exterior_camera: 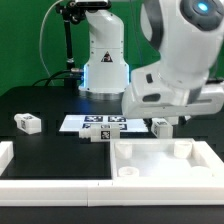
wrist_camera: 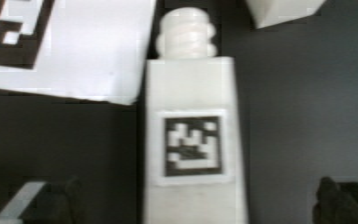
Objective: Assemble one leg
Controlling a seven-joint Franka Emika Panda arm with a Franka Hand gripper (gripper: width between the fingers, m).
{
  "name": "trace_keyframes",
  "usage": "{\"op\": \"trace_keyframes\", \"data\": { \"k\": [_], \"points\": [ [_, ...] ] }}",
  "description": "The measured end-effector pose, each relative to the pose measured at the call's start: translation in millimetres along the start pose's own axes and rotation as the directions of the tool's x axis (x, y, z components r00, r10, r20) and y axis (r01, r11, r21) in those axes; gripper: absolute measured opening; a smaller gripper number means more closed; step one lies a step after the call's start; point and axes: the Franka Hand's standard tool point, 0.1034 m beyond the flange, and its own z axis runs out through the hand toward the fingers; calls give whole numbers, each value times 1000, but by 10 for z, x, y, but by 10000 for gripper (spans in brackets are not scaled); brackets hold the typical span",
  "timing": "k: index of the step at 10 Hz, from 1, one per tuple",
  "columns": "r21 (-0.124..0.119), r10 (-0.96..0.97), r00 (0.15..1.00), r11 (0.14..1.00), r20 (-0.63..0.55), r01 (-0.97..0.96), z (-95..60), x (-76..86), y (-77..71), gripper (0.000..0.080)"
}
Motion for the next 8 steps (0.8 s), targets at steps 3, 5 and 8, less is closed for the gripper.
{"op": "trace_keyframes", "data": {
  "k": [3,5,8],
  "points": [
    [8,-1,998,1000,69,1,58,44,14,649],
    [12,5,997,1000,79,-6,77,31,17,649],
    [-24,63,978,998,200,-60,157,-24,-56,649]
  ]
}}
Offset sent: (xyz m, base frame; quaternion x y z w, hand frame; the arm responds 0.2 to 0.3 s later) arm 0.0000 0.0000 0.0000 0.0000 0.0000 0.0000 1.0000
